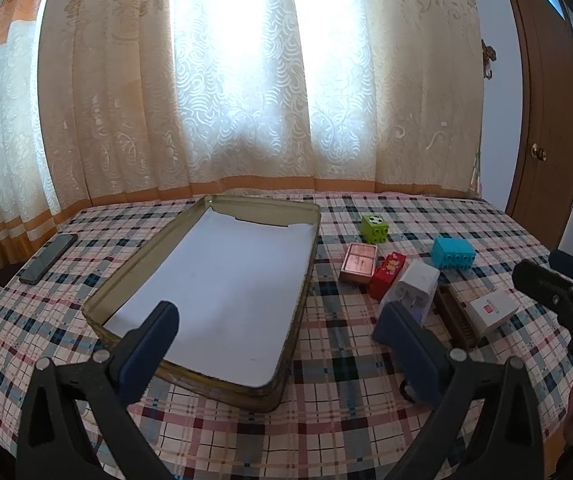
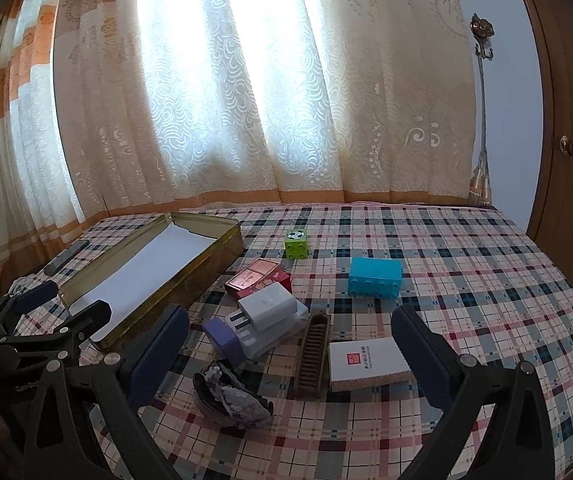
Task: Organize rigid objects
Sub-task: 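Move both tools toward the cluster of objects beside the tray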
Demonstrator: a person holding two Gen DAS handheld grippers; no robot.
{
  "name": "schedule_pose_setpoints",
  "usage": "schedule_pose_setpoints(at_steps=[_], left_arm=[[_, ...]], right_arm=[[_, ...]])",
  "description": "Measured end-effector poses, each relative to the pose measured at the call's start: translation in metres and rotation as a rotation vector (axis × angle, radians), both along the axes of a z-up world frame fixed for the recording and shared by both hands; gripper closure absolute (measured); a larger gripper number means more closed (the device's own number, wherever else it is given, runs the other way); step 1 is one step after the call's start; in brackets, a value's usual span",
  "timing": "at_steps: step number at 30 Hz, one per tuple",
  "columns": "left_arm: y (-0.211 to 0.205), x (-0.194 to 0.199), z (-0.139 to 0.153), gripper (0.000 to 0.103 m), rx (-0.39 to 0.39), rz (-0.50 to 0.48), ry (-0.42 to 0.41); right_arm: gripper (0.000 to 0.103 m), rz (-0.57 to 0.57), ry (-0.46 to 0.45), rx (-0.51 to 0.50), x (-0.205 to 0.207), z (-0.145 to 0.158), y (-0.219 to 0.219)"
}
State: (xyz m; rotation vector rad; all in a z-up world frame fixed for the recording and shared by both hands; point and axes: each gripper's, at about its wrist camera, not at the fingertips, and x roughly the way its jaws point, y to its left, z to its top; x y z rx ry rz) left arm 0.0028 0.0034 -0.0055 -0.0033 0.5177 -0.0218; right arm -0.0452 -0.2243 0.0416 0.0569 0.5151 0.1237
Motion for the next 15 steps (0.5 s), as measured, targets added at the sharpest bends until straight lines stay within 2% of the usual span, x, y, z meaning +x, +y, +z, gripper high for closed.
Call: schedule_pose_setpoints(at_steps=[15], left_arm=[[-0.0128,0.0041,-0.0054,0.0,0.032,-0.014,0.005]], right_arm=[[0.001,-0.016,0.003,0.015,-0.0007,-0.0025,-0.0108]])
